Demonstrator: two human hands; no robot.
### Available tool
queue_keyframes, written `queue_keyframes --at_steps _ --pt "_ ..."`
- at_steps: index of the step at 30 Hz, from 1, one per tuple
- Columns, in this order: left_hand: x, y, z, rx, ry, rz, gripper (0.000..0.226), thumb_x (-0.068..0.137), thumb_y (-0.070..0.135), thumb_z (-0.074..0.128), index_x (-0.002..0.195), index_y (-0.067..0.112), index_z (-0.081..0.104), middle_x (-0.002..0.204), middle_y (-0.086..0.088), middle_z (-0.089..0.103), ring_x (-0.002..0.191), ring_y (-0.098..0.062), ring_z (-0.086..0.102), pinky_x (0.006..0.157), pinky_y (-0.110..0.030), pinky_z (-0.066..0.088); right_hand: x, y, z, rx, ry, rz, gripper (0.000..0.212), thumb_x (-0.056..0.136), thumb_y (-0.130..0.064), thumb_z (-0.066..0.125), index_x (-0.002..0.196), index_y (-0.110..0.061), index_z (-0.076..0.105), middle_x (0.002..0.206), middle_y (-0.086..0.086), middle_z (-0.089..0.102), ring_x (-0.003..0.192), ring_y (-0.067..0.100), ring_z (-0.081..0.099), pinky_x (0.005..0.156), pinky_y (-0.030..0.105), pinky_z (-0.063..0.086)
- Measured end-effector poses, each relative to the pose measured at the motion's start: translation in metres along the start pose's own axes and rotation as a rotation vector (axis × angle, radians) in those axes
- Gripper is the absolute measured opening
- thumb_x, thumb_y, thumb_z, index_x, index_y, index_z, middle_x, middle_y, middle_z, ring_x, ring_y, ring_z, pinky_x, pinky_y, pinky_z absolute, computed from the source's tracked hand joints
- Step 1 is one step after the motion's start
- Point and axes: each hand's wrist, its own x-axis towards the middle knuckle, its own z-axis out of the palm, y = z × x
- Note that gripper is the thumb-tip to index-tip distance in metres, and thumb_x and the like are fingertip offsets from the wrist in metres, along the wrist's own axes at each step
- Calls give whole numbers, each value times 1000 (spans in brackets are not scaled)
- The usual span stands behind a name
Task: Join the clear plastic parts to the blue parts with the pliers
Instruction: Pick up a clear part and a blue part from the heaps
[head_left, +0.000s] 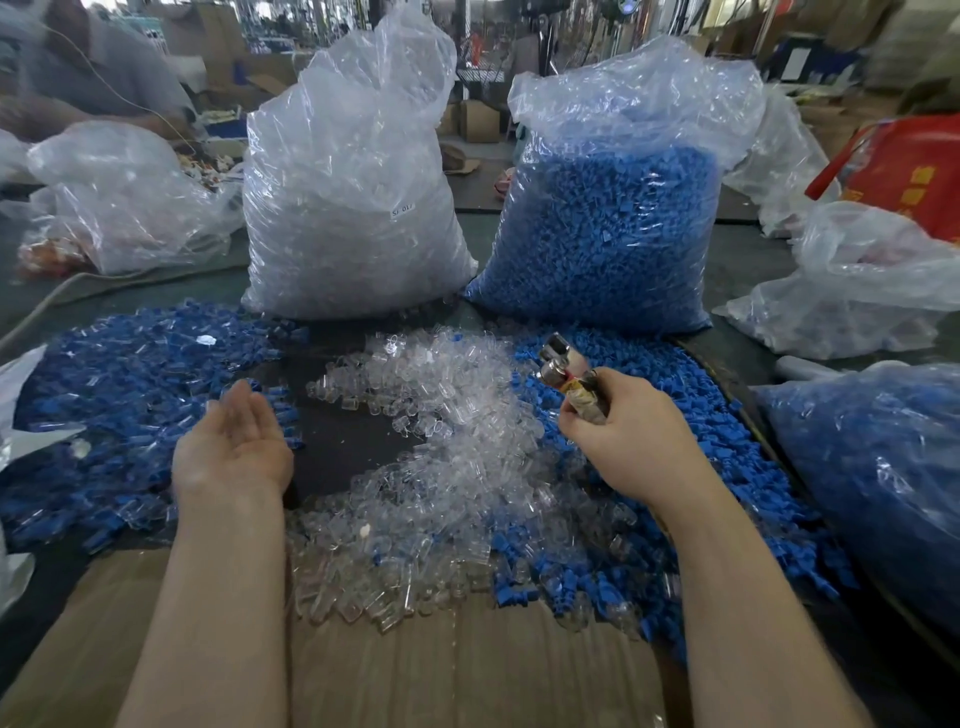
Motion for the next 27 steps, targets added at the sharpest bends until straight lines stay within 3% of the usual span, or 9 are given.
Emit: queue_keyframes --at_steps 2,6,10,13,17,19,23,25,27 --pt "-6 -7 5 156 -112 -36 22 98 14 56 120 10 60 91 -1 73 75 -6 73 62 -18 56 0 -2 1 -30 11 -9 16 89 -35 59 78 -25 52 68 -6 59 64 14 53 54 32 38" --pt "-31 -36 16 860 -464 -115 31 72 29 72 98 13 70 83 4 74 64 -2 66 56 -15 52 0 -8 5 -67 34 -40 19 89 -35 57 75 -28 47 69 -8 57 64 12 52 53 31 37" --pt "-60 -72 15 1309 -719 -158 44 74 40 72 105 9 69 91 1 70 76 -9 63 61 -19 52 -1 -15 11 -172 25 -74 25 87 -37 56 72 -28 38 68 -9 52 64 16 50 53 32 31" --pt "-72 -87 11 1370 -857 -203 33 81 40 71 98 11 71 87 1 73 76 -11 65 67 -23 52 -2 -20 14 -250 39 -101 23 87 -36 58 78 -29 38 66 -10 47 63 19 47 54 33 33" --pt "-77 -95 10 1356 -874 -93 5 85 12 73 87 8 70 75 -4 75 67 -10 70 61 -19 55 -2 -25 16 -232 39 -177 28 86 -27 56 73 -29 31 68 -9 46 58 13 42 50 31 27" --pt "-76 -94 11 1325 -832 -54 8 82 6 75 86 4 69 72 -7 74 62 -12 69 58 -20 55 -3 -25 14 -260 25 -204 19 82 -26 57 84 -27 38 79 -10 47 73 19 46 62 34 33" --pt "-71 -93 11 1259 -734 14 17 80 6 77 91 -4 69 71 -10 73 63 -14 68 60 -22 57 -3 -17 10 -374 -6 -156 38 79 -32 60 115 -30 46 104 -7 52 99 21 45 92 38 32" --pt "-70 -93 12 1254 -759 21 16 81 9 77 92 0 71 74 -6 74 67 -12 68 65 -23 58 -3 -16 7 -336 24 -129 35 82 -29 60 114 -30 48 103 -4 55 92 21 44 84 37 36" --pt "-68 -91 10 1335 -838 58 21 82 16 77 101 8 72 83 3 75 75 -7 69 69 -17 56 -2 -14 5 -311 65 -57 25 84 -25 59 106 -30 48 94 -3 58 81 21 47 64 33 38"
